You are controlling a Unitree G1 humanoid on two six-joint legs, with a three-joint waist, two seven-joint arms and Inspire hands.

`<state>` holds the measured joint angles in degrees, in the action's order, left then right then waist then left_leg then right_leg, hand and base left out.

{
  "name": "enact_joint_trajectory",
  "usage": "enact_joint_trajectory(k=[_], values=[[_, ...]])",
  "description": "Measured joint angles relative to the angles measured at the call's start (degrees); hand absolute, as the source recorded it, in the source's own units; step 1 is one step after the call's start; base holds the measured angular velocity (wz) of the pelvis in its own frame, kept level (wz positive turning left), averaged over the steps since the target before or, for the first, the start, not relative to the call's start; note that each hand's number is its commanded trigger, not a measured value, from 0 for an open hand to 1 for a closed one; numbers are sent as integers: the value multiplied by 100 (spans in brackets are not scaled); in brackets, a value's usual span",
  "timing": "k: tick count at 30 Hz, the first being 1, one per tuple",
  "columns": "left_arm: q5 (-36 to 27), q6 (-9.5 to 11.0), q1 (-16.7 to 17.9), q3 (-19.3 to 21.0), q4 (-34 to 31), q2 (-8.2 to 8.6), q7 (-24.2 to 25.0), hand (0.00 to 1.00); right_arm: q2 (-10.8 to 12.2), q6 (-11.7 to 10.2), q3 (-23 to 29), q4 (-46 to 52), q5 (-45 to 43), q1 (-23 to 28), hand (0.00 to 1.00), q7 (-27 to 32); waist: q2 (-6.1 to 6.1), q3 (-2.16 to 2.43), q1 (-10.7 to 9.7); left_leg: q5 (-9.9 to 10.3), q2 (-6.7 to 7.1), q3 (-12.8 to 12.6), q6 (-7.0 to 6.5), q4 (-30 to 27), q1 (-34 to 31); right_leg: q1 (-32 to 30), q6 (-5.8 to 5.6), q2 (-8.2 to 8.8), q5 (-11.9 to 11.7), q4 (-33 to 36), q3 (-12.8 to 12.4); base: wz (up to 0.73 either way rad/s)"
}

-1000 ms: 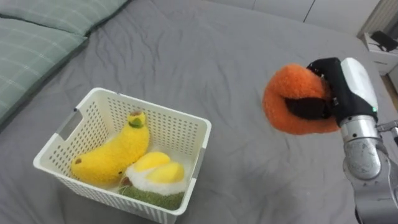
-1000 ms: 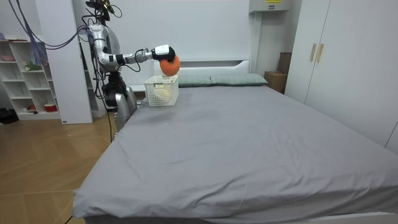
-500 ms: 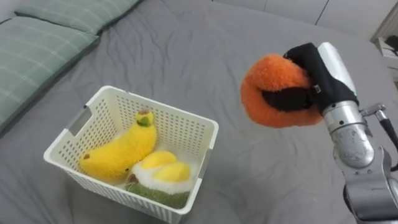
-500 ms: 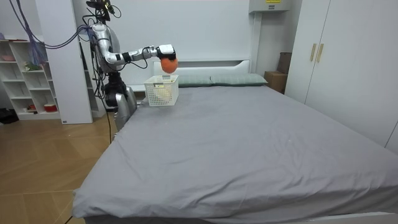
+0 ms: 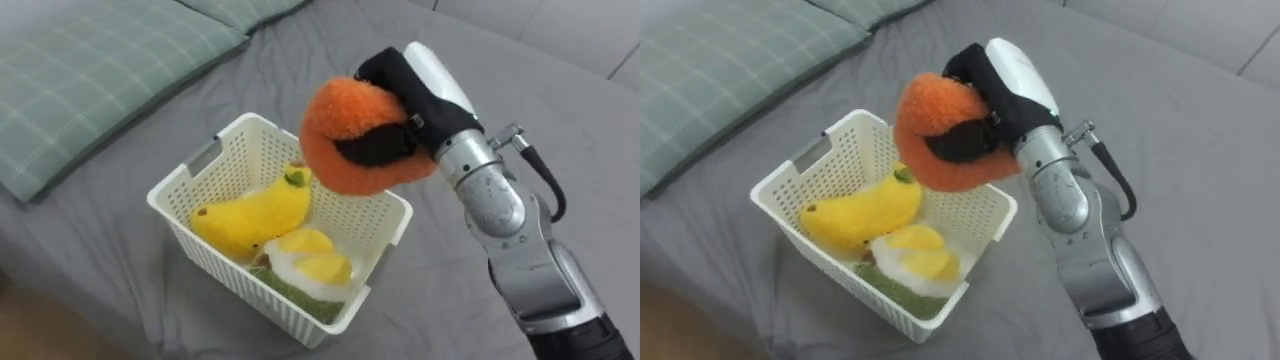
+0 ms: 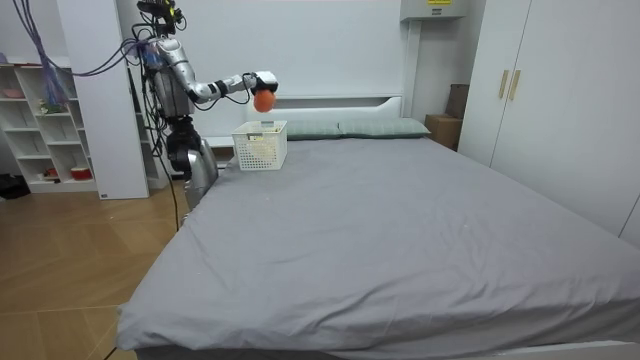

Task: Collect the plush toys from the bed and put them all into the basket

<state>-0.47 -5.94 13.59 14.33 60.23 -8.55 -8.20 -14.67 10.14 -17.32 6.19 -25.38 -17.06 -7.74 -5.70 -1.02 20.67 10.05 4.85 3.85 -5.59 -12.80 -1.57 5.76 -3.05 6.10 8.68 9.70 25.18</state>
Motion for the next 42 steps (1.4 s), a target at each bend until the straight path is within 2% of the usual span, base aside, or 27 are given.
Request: enact_joint_trajectory(k=[1,2,3,6,10,15,24,31,39,42], values=[[0,0,0,0,-9,-3,-9,0,9,0,-51,-73,12,-10,48,0,-2,1,43,-8,10,48,1,-10,-13,11,0,3,0,-1,45,22],[0,-1,-8,-4,-16,-5,-11,0,21,1,-84,-115,13,-25,22,0,0,0,61,-10,15,78,2,-23,-16,13,0,4,0,-2,61,22],[1,-14,-33,-26,-43,-5,-11,0,25,1,-168,-157,3,-42,0,2,1,-1,82,-13,24,118,7,-51,-39,11,-1,3,0,-9,82,16],[0,-56,-27,-84,-40,-4,-11,0,28,4,-309,-217,-2,-41,0,2,53,-32,187,-29,40,174,13,-76,-77,31,0,5,0,-11,140,13],[-2,-107,-25,-103,-39,-1,-10,0,138,11,-412,-368,-46,-40,0,1,66,-34,219,-54,63,252,21,-76,-80,59,-4,13,3,-10,180,10],[-1,-165,-41,-113,-38,4,-11,0,153,64,-607,-621,-43,-39,0,3,62,-31,315,-79,70,285,28,-74,-82,72,-7,13,6,-11,161,4],[0,-304,-42,-114,-38,18,-9,0,156,122,-644,-747,-40,-30,0,-4,31,1,308,-90,80,316,31,-75,-93,69,-7,13,6,-10,158,2],[-9,-318,-72,-110,-39,18,-19,0,132,120,-621,-841,86,-28,0,-4,43,14,240,-97,84,317,28,-87,-69,100,-7,16,6,-10,159,0],[-9,-315,-48,-112,-44,35,-20,0,85,105,-518,-998,79,-20,0,-3,108,21,-16,-103,84,308,27,-75,-63,95,-7,25,6,-7,162,0],[-7,-280,-48,-110,-45,35,-21,0,82,105,-371,-999,44,-18,0,9,86,35,-38,-111,80,272,24,-38,-11,92,-7,29,6,-9,149,-7]])
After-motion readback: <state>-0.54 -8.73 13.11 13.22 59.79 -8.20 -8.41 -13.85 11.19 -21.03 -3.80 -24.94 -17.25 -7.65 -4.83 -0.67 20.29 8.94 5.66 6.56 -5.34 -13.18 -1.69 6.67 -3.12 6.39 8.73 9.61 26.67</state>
